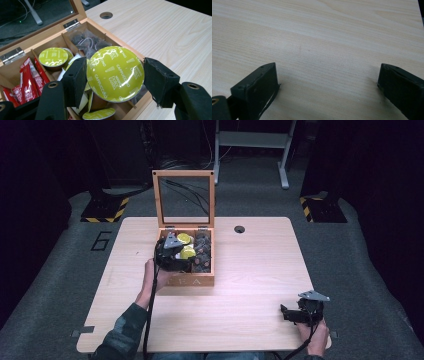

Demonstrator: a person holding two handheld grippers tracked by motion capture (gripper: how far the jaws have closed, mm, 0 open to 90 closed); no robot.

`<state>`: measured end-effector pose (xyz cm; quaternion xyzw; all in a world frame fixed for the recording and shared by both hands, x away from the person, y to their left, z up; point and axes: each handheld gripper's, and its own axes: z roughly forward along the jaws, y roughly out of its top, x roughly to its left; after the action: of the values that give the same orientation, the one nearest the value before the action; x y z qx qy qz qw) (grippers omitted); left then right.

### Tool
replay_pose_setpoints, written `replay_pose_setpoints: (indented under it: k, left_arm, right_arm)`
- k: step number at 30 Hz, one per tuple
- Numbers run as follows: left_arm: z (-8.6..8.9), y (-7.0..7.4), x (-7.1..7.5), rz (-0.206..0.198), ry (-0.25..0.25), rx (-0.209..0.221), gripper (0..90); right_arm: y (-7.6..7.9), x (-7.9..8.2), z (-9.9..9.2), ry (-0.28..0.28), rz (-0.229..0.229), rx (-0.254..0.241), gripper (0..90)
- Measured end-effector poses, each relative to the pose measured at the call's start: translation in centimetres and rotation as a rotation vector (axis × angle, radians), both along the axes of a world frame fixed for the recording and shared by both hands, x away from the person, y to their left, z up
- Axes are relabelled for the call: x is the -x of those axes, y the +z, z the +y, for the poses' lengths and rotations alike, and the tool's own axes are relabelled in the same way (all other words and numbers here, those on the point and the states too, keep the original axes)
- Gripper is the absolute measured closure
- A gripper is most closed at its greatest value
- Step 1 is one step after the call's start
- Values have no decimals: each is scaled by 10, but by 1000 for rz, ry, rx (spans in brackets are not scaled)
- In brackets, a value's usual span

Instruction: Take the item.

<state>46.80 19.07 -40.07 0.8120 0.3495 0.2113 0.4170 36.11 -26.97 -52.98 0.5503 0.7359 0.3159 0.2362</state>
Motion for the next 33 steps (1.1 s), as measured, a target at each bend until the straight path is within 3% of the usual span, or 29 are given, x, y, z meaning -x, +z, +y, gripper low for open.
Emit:
replay_pose_setpoints:
  k: [21, 33]
  left_arm:
    - [-28, 15, 0, -41, -44, 16, 372]
    - [-55, 15, -2, -30, -81, 13, 372]
  right_arm:
    - [0, 0, 0, -1, 0, 0, 22]
    - [0, 0, 0, -2, 1, -2, 21]
